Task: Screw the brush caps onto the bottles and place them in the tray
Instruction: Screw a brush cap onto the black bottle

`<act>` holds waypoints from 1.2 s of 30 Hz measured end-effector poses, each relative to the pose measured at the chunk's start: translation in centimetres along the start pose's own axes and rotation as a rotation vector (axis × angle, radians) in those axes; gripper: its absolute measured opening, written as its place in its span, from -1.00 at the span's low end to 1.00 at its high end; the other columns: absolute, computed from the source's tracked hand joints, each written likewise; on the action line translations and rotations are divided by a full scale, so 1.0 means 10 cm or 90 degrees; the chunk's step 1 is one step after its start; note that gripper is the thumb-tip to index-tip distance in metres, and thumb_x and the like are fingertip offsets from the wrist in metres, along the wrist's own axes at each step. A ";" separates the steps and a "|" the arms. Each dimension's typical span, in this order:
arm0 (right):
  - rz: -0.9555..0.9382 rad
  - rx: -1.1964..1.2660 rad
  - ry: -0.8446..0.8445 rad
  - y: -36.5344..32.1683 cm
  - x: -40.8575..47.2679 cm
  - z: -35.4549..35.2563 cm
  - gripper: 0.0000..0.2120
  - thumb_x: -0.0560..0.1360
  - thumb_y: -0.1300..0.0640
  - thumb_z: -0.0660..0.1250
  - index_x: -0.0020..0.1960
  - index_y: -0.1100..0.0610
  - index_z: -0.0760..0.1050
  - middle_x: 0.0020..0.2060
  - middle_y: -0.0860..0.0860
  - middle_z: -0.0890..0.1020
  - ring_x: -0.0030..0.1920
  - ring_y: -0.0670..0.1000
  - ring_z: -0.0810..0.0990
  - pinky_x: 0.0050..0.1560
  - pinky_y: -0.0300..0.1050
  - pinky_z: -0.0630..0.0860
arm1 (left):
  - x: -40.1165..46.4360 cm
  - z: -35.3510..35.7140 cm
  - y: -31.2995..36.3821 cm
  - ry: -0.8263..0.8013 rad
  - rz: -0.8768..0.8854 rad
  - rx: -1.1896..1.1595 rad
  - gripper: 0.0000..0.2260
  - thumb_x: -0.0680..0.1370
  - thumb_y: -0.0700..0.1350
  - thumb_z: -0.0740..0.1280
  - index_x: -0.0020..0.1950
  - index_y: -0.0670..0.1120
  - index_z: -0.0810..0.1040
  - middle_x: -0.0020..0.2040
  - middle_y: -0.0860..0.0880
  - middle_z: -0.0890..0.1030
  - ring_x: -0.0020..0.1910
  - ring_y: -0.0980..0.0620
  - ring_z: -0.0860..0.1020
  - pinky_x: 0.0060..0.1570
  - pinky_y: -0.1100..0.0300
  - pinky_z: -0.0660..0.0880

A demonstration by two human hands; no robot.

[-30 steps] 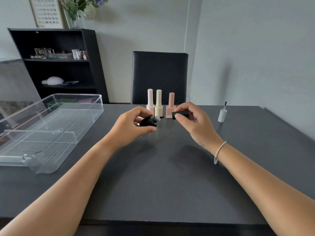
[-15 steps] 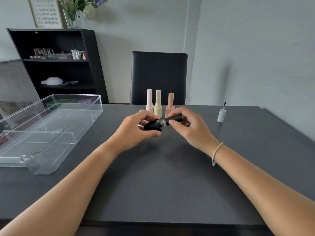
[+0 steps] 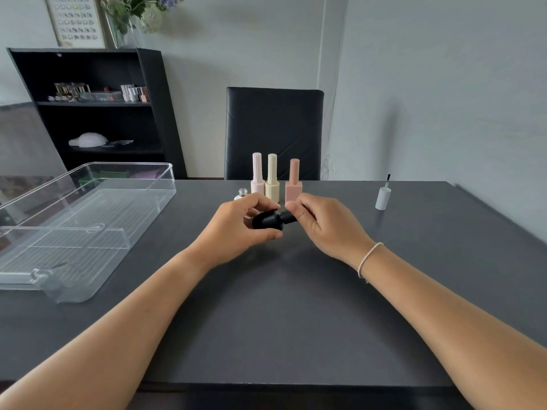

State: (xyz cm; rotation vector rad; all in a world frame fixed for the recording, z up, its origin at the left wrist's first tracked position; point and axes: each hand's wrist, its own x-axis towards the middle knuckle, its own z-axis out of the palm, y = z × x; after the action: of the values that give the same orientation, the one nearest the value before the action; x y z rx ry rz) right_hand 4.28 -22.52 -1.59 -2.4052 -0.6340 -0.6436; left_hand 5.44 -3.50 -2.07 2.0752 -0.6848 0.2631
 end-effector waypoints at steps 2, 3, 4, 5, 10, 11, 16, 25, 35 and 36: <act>0.005 0.004 -0.009 -0.01 -0.01 -0.01 -0.69 0.57 -0.08 0.04 -0.26 0.05 0.30 -0.53 -0.13 0.35 -0.49 -0.11 0.40 -0.47 -0.33 0.19 | 0.00 0.01 0.02 0.007 0.004 -0.004 -0.68 0.33 -0.08 0.52 -0.04 0.21 0.51 -0.10 0.22 0.59 -0.10 0.19 0.56 -0.15 0.43 0.48; 0.005 0.018 -0.019 -0.02 -0.02 -0.01 -0.74 0.57 -0.07 0.05 -0.19 0.05 0.32 -0.52 -0.14 0.36 -0.47 -0.12 0.42 -0.46 -0.33 0.23 | 0.00 0.01 0.02 0.011 0.006 -0.009 -0.68 0.33 -0.08 0.51 -0.05 0.22 0.50 -0.11 0.23 0.59 -0.11 0.20 0.56 -0.15 0.43 0.48; 0.006 0.034 -0.034 -0.02 -0.02 0.00 -0.81 0.57 -0.04 0.08 -0.10 0.06 0.33 -0.49 -0.15 0.37 -0.45 -0.15 0.43 -0.44 -0.33 0.25 | -0.01 0.01 0.03 0.015 0.009 -0.015 -0.68 0.33 -0.08 0.51 -0.05 0.22 0.50 -0.11 0.23 0.59 -0.11 0.22 0.56 -0.15 0.43 0.49; 0.007 0.047 -0.048 -0.02 -0.03 0.00 -0.86 0.57 0.01 0.11 -0.01 0.09 0.32 -0.47 -0.16 0.38 -0.43 -0.16 0.43 -0.42 -0.33 0.27 | -0.01 0.01 0.03 0.019 0.013 -0.019 -0.68 0.33 -0.09 0.51 -0.04 0.22 0.51 -0.12 0.22 0.59 -0.11 0.23 0.56 -0.15 0.42 0.49; -0.008 0.039 -0.065 -0.02 -0.02 -0.01 -0.91 0.54 0.10 0.19 -0.01 0.07 0.29 -0.41 -0.18 0.41 -0.43 -0.11 0.44 -0.39 -0.33 0.30 | -0.02 0.01 0.04 0.015 0.018 -0.024 -0.68 0.34 -0.10 0.51 -0.03 0.19 0.52 -0.14 0.25 0.59 -0.12 0.24 0.56 -0.16 0.45 0.48; -0.009 0.036 -0.059 -0.02 -0.02 -0.01 -0.91 0.54 0.08 0.20 -0.06 0.05 0.29 -0.42 -0.16 0.43 -0.45 -0.09 0.43 -0.40 -0.29 0.31 | -0.03 0.01 0.04 0.016 0.016 -0.027 -0.68 0.34 -0.11 0.51 -0.03 0.19 0.52 -0.14 0.25 0.59 -0.12 0.23 0.56 -0.17 0.44 0.48; 0.009 0.026 -0.047 0.02 -0.02 -0.01 -0.81 0.55 -0.03 0.15 -0.17 0.04 0.37 -0.49 -0.11 0.43 -0.50 -0.09 0.40 -0.47 -0.34 0.24 | -0.03 0.02 0.05 0.013 0.023 -0.035 -0.67 0.33 -0.13 0.52 -0.02 0.17 0.53 -0.15 0.23 0.59 -0.14 0.24 0.57 -0.17 0.44 0.47; 0.045 0.065 -0.050 0.02 -0.04 -0.04 -0.67 0.54 -0.14 0.07 -0.24 0.07 0.36 -0.50 -0.08 0.40 -0.48 -0.09 0.37 -0.40 -0.28 0.24 | -0.03 0.03 0.05 0.011 0.023 -0.026 -0.67 0.33 -0.12 0.52 -0.03 0.20 0.53 -0.11 0.22 0.60 -0.09 0.22 0.57 -0.13 0.40 0.50; 0.022 0.058 -0.019 0.03 -0.04 -0.03 -0.81 0.53 0.00 0.22 -0.21 0.06 0.35 -0.51 -0.12 0.39 -0.48 -0.09 0.37 -0.43 -0.27 0.23 | -0.02 0.01 0.05 0.014 0.024 -0.007 -0.67 0.34 -0.09 0.50 -0.01 0.22 0.50 -0.06 0.21 0.58 -0.04 0.23 0.55 -0.12 0.42 0.50; 0.024 0.056 -0.017 0.03 -0.04 -0.03 -0.79 0.53 -0.02 0.21 -0.23 0.04 0.35 -0.52 -0.12 0.39 -0.49 -0.09 0.36 -0.44 -0.28 0.21 | -0.02 0.01 0.04 0.015 0.023 -0.011 -0.67 0.34 -0.09 0.51 -0.01 0.22 0.51 -0.07 0.21 0.58 -0.05 0.23 0.55 -0.13 0.43 0.50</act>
State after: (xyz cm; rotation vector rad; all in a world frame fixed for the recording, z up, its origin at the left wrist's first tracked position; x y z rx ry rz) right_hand 4.05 -23.06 -1.72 -2.3428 -0.6146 -0.5570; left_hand 4.99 -3.66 -1.90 2.0424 -0.7089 0.3004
